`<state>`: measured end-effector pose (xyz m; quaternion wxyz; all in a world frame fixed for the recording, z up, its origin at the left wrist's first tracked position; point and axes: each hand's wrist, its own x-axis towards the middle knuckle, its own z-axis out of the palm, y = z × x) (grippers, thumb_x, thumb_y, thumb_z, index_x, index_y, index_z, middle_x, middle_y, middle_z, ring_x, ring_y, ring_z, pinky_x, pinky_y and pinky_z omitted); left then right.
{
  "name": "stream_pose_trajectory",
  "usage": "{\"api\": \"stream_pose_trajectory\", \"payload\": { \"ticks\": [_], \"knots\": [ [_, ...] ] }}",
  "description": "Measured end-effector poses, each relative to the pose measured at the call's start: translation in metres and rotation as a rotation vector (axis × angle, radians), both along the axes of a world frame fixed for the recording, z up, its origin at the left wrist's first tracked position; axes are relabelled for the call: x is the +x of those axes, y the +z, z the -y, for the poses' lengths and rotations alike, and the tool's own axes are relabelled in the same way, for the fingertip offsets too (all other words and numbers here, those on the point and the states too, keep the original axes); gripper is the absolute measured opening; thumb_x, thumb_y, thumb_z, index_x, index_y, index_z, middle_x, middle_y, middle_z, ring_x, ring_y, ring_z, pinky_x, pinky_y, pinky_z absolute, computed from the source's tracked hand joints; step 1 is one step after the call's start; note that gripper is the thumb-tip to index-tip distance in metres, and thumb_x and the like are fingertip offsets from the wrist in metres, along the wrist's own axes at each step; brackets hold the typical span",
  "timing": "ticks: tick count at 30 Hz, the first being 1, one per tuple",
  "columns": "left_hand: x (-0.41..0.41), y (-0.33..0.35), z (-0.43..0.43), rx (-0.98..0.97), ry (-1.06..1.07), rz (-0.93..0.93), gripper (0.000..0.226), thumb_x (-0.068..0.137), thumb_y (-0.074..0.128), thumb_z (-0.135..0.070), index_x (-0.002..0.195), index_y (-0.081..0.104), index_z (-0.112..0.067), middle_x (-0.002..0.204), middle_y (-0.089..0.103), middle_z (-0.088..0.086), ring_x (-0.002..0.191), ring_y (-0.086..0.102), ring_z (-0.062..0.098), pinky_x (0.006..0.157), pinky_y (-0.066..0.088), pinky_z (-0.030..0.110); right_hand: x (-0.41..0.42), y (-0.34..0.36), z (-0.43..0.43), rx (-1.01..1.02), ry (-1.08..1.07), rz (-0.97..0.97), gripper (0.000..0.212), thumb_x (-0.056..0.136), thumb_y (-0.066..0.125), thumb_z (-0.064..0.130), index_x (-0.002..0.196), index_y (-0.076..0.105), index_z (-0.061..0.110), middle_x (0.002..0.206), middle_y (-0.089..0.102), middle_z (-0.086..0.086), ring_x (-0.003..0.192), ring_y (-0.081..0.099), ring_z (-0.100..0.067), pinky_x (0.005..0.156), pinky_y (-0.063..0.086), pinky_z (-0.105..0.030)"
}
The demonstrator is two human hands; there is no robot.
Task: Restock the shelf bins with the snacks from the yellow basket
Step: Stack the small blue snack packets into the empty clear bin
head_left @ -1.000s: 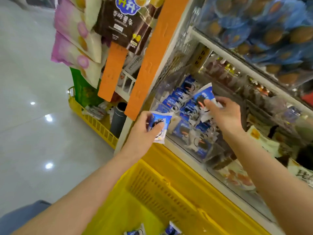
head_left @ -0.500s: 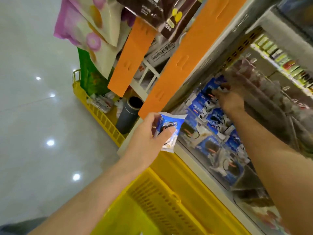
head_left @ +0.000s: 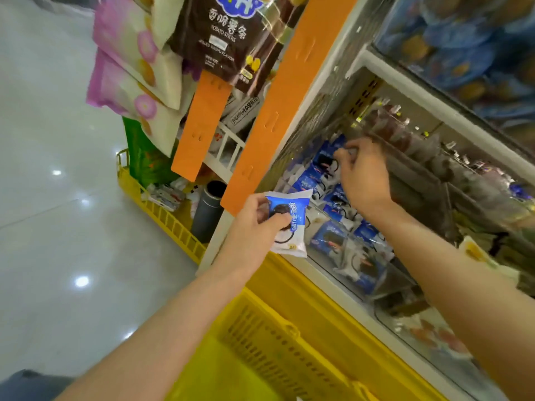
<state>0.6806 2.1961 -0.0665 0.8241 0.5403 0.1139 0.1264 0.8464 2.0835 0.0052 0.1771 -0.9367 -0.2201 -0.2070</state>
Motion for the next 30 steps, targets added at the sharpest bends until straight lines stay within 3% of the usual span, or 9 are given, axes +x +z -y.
{"api": "stream_pose_trajectory", "payload": {
  "ticks": [4, 9, 12, 14, 20, 23, 25, 28, 30],
  "knots": [
    [-0.015, 0.013, 0.024, -0.099, -0.013, -0.008, 0.018, 0.089, 0.058, -0.011, 0.101, 0.051, -0.022, 0.068, 0.056, -0.006, 0.044, 0.05, -0.003, 0.044, 0.037, 0.013, -0.082, -0.001, 0.017, 0.243, 0.242, -0.129, 0.01, 0.098, 0.044, 0.026, 0.1, 0.05, 0.019, 0.073, 0.052, 0.003, 0.06, 0.045, -0.001, 0.057, 0.036, -0.022],
    [-0.037, 0.024, 0.045, -0.241, -0.027, -0.006, 0.016, 0.09, 0.056, -0.014, 0.105, 0.05, -0.016, 0.073, 0.059, -0.001, 0.054, 0.053, 0.009, 0.05, 0.044, 0.019, -0.149, -0.013, 0.041, 0.322, 0.326, -0.505, 0.014, 0.095, 0.049, 0.027, 0.109, 0.048, 0.023, 0.094, 0.055, 0.018, 0.078, 0.054, 0.014, 0.065, 0.042, -0.003],
    [-0.047, 0.027, 0.055, -0.167, -0.048, -0.022, 0.02, 0.091, 0.055, -0.016, 0.11, 0.05, -0.016, 0.099, 0.064, 0.005, 0.083, 0.059, 0.017, 0.076, 0.046, 0.033, -0.165, -0.02, 0.051, 0.43, 0.338, -0.747, 0.013, 0.094, 0.052, 0.02, 0.107, 0.055, 0.017, 0.101, 0.065, 0.003, 0.093, 0.063, -0.006, 0.082, 0.052, -0.022],
    [-0.054, 0.029, 0.058, -0.112, -0.044, -0.036, 0.016, 0.091, 0.055, -0.016, 0.107, 0.051, -0.015, 0.101, 0.062, 0.006, 0.085, 0.058, 0.016, 0.076, 0.045, 0.031, -0.171, -0.02, 0.059, 0.459, 0.296, -0.772, 0.02, 0.091, 0.059, 0.015, 0.11, 0.059, 0.009, 0.108, 0.067, -0.007, 0.094, 0.064, -0.016, 0.084, 0.053, -0.029],
    [-0.06, 0.03, 0.058, 0.206, -0.063, -0.065, 0.013, 0.095, 0.049, -0.022, 0.094, 0.06, -0.015, 0.097, 0.065, 0.009, 0.087, 0.062, 0.019, 0.081, 0.05, 0.032, -0.177, -0.014, 0.088, 0.438, 0.254, -0.753, 0.028, 0.08, 0.072, 0.018, 0.104, 0.056, 0.019, 0.101, 0.068, 0.001, 0.086, 0.065, -0.005, 0.08, 0.051, -0.021],
    [-0.057, 0.029, 0.062, 0.333, -0.125, -0.014, 0.015, 0.095, 0.049, -0.022, 0.083, 0.057, -0.018, 0.084, 0.064, 0.002, 0.076, 0.063, 0.011, 0.065, 0.05, 0.018, -0.176, -0.011, 0.104, 0.411, 0.212, -0.742, 0.03, 0.079, 0.073, 0.024, 0.099, 0.051, 0.027, 0.103, 0.067, 0.004, 0.085, 0.065, 0.001, 0.067, 0.05, -0.011],
    [-0.051, 0.026, 0.064, 0.585, -0.113, 0.042, 0.014, 0.095, 0.05, -0.02, 0.082, 0.056, -0.018, 0.078, 0.059, -0.007, 0.072, 0.057, 0.008, 0.059, 0.042, 0.009, -0.172, -0.011, 0.115, 0.383, 0.203, -0.701, 0.026, 0.081, 0.071, 0.026, 0.1, 0.054, 0.025, 0.107, 0.065, 0.004, 0.088, 0.063, 0.001, 0.066, 0.046, -0.008],
    [-0.037, 0.03, 0.061, 0.997, -0.069, 0.064, 0.019, 0.094, 0.05, -0.026, 0.112, 0.053, -0.023, 0.099, 0.057, -0.013, 0.089, 0.055, 0.005, 0.072, 0.042, 0.01, -0.162, -0.004, 0.126, 0.393, 0.164, -0.623, 0.022, 0.084, 0.066, 0.032, 0.102, 0.053, 0.033, 0.107, 0.057, 0.01, 0.075, 0.063, -0.001, 0.06, 0.047, -0.011],
    [-0.022, 0.038, 0.054, 1.22, 0.064, 0.113, 0.036, 0.094, 0.05, -0.029, 0.128, 0.045, -0.022, 0.118, 0.056, -0.008, 0.104, 0.054, 0.011, 0.086, 0.046, 0.027, -0.149, 0.003, 0.127, 0.453, 0.123, -0.57, 0.021, 0.085, 0.065, 0.032, 0.101, 0.051, 0.035, 0.104, 0.053, 0.012, 0.065, 0.062, 0.004, 0.049, 0.044, -0.006]
  ]
}}
